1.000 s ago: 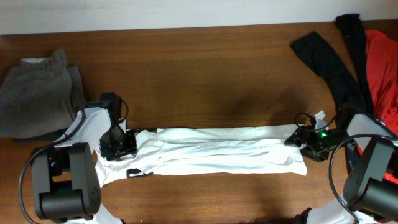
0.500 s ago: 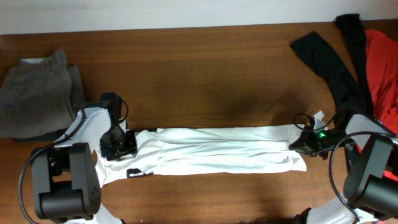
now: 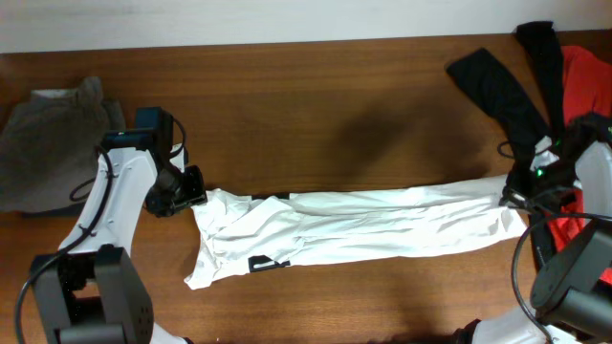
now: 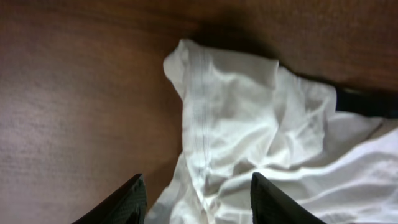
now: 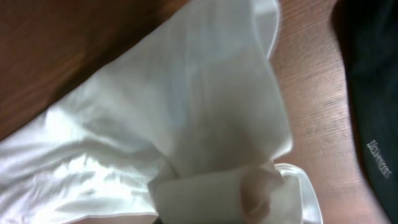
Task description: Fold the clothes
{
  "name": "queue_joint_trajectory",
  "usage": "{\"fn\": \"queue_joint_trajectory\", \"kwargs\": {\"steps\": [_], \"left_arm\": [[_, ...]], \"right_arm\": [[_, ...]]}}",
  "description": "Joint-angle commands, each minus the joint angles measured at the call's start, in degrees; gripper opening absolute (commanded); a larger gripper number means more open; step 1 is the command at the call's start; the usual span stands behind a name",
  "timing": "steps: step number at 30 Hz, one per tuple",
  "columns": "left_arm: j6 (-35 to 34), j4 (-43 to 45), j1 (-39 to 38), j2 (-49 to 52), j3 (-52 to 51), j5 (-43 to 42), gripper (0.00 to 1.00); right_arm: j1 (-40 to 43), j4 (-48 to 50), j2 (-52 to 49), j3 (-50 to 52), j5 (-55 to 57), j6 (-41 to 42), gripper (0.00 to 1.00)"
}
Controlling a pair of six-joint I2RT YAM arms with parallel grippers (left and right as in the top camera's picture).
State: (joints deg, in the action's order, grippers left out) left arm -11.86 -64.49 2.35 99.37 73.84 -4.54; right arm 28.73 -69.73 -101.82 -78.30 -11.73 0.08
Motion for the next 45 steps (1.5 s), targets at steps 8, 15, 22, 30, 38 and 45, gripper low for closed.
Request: {"fn": "queue_joint_trajectory", "kwargs": {"steps": [8, 15, 22, 30, 38, 45], "left_arm": [[-0.31, -1.62, -0.11, -0.94, 0.44, -0.85, 0.54], [-0.31, -2.45, -0.11, -0.94, 0.42, -0.81, 0.54], [-0.31, -2.64, -0.11, -0.94, 0.39, -0.63, 0.54], [-0.31, -2.36, -0.11, -0.94, 0.39, -0.61, 0.54], [-0.31, -2.16, -0.11, -0.94, 0.39, -0.61, 0.54], [-0.31, -2.19, -0.11, -0.94, 0.39, -0.61, 0.55]], "right_arm": [[-28.83, -4.90, 0.94, -1.73, 1.95, 4.79, 0.04], [-46.18, -0.66, -3.02, -1.73, 1.90, 11.39, 0.04], [-53.11, 2.03, -6.16, -1.73, 1.70, 12.50, 0.05], [-55.71, 4.57, -6.64, -1.84, 1.44, 12.39, 0.37], [-51.76, -1.29, -4.28, -13.49, 4.63, 8.28, 0.38], [-45.13, -10.56, -3.50, -15.15, 14.51, 13.94, 0.37]]}}
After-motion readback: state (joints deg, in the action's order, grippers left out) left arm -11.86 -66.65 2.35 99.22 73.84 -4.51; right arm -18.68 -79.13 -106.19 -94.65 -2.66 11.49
